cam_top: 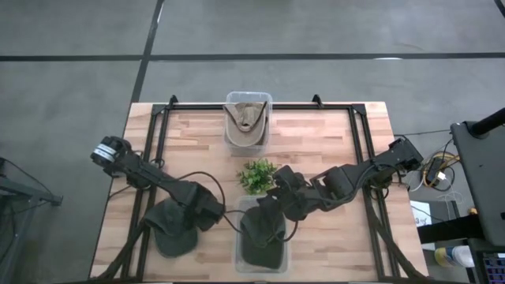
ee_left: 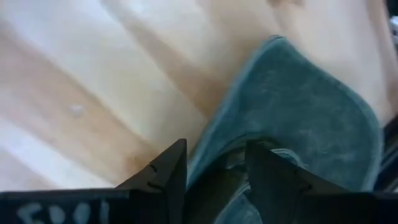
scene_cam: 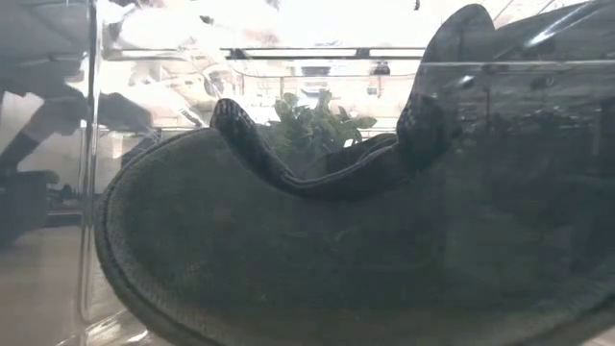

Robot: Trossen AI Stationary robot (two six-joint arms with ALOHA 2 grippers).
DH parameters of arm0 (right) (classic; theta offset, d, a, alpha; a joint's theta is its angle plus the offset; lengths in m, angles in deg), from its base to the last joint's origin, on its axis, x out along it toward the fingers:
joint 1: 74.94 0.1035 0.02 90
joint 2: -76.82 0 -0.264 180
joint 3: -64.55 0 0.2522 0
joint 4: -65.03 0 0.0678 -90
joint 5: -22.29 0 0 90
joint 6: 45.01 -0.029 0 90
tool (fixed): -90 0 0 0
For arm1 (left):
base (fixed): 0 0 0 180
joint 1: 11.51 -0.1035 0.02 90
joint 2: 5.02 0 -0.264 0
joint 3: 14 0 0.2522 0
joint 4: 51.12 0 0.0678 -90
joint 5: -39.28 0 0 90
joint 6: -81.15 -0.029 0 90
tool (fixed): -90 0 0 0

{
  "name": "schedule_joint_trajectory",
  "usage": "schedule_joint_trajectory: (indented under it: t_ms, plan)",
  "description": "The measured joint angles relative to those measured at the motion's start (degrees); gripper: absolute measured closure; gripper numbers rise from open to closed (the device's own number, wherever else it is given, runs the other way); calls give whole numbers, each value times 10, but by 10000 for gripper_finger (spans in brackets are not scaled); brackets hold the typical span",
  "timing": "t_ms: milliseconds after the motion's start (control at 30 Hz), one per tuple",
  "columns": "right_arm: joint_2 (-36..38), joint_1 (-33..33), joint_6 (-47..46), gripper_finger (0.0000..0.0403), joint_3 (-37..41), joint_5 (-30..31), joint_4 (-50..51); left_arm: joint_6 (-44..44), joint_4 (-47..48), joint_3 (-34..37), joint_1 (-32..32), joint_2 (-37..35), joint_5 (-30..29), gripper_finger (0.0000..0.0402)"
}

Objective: Pick & Place hat
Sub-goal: Put the black cap into the bottom transparent bin

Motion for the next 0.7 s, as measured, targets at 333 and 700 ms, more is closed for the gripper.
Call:
schedule_joint_trajectory:
  t_ms: [333,700]
  plan:
    - [0,0,0,179,0,11,-6,-3,-18,27,15,24,-14,249]
    - [0,0,2,179,0,14,-7,-8,-2,24,15,21,-8,387]
